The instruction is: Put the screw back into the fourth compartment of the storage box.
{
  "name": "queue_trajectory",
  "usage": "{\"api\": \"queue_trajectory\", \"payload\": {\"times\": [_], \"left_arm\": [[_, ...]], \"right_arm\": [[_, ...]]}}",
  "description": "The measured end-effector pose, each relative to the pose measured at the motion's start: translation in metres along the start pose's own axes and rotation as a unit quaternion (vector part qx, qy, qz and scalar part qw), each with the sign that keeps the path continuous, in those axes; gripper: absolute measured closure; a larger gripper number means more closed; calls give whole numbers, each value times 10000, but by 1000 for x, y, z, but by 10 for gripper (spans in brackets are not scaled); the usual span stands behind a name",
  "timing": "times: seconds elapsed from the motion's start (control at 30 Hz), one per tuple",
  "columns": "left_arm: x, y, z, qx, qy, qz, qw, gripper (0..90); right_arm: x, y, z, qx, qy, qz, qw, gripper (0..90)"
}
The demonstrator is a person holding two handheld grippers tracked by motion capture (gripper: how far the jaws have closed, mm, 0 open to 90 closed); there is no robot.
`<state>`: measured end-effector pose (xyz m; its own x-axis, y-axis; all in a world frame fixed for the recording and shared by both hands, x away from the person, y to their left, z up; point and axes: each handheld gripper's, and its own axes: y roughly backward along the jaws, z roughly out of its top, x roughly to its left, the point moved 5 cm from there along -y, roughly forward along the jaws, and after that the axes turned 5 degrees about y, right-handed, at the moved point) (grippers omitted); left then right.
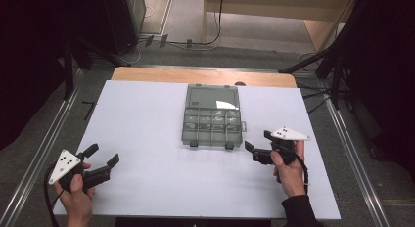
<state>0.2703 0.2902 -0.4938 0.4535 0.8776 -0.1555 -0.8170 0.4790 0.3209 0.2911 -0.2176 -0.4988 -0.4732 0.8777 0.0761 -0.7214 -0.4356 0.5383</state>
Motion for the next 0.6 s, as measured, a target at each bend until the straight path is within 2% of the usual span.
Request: {"api": "queue_trajectory", "payload": {"times": [0.2,0.33,0.43,0.6], "left_arm": [[0,0,0,19,6,21,10000,163],[0,0,0,10,-4,13,10000,163],[0,0,0,6,-2,14,10000,163],[1,1,0,12,-15,26,10000,163]], "right_arm": [[-2,12,-15,-100,130,-15,9999,147],[-4,22,-23,-235,127,-26,9996,145],[-6,29,-29,-316,190,-163,9992,132],[-10,40,-38,-396,108,-177,9990,86]]}}
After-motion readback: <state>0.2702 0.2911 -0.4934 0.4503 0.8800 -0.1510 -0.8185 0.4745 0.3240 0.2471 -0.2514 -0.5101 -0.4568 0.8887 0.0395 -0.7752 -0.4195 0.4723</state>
